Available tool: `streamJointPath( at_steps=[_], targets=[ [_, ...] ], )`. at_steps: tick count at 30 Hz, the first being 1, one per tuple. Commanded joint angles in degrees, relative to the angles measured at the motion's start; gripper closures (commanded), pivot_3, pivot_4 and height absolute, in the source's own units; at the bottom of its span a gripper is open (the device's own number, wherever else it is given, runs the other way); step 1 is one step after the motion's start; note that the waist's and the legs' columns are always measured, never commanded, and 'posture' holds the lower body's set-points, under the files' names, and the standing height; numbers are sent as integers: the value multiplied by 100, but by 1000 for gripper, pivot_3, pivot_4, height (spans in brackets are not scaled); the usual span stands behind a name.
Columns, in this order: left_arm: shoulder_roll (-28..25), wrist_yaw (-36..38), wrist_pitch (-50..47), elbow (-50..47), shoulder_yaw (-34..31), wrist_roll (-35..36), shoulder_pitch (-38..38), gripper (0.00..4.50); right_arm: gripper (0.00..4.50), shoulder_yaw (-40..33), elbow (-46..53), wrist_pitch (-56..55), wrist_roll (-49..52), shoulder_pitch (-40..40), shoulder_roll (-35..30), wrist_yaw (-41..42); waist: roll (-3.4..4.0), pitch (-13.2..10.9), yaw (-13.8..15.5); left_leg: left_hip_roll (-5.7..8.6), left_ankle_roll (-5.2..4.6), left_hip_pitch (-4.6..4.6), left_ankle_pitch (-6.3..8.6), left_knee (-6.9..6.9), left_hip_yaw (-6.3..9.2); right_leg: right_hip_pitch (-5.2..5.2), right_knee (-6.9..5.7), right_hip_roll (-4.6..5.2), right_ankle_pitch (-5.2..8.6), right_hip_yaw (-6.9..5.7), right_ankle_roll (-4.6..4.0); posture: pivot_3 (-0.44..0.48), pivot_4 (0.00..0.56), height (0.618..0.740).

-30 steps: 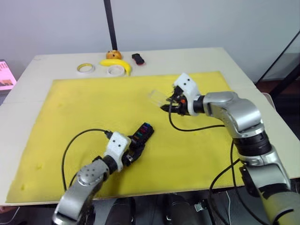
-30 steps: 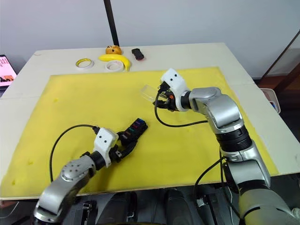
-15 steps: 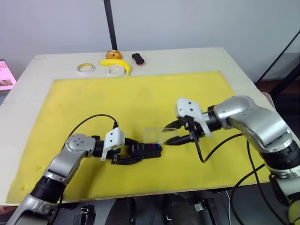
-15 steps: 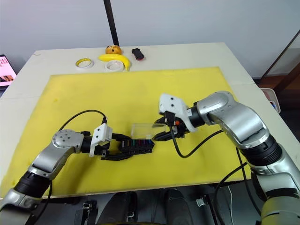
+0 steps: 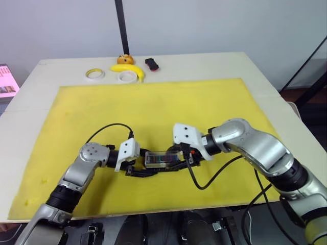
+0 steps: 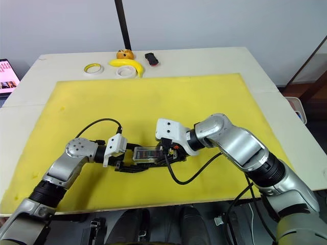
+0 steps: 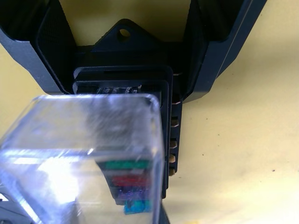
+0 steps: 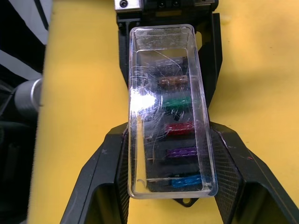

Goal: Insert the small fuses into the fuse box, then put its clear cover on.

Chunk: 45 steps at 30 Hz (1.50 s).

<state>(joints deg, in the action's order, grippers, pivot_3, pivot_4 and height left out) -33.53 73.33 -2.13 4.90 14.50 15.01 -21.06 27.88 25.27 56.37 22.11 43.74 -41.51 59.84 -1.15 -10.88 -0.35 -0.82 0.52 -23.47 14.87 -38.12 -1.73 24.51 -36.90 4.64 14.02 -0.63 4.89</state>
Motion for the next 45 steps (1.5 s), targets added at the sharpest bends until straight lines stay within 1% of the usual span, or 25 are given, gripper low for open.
streamJointPath(
  at_steps=[1, 14, 21, 26, 45],
  targets=[
    [70, -107, -4, 79, 96, -202, -13, 1940, 2781, 31, 52, -219, -152, 43, -6, -11, 0, 0, 1, 0, 0, 0, 0, 0, 0, 0, 0, 0, 0, 0, 0, 0, 150, 740],
    [112, -204, -61, -2, 101, -279, 37, 1940, 2781, 318, -140, -422, -463, -215, -40, 66, -1, 1, 53, 2, 0, 1, 0, -3, 0, -5, 1, 0, -1, 0, 3, 0, 150, 740],
    [156, -254, 25, 100, 89, -375, 18, 1940, 2781, 381, -222, -478, -616, -205, -57, 121, 0, 2, 68, 2, 0, 4, 0, -3, 0, -6, 1, -1, -1, 0, 2, 0, 150, 740],
    [199, -271, 49, 111, 90, -403, 15, 1940, 2781, 488, -242, -694, -823, -252, -215, 251, 0, 4, 94, 2, 0, 7, 0, -3, -1, -9, 1, -1, -1, 0, 2, 0, 150, 740],
    [301, -285, 199, 367, 53, -459, -198, 1940, 2781, 319, -97, -495, -819, -528, -220, 158, 0, 10, 119, 7, 0, 8, 0, -10, 2, -21, 5, 2, 2, 0, -4, 0, 150, 740]
  ],
)
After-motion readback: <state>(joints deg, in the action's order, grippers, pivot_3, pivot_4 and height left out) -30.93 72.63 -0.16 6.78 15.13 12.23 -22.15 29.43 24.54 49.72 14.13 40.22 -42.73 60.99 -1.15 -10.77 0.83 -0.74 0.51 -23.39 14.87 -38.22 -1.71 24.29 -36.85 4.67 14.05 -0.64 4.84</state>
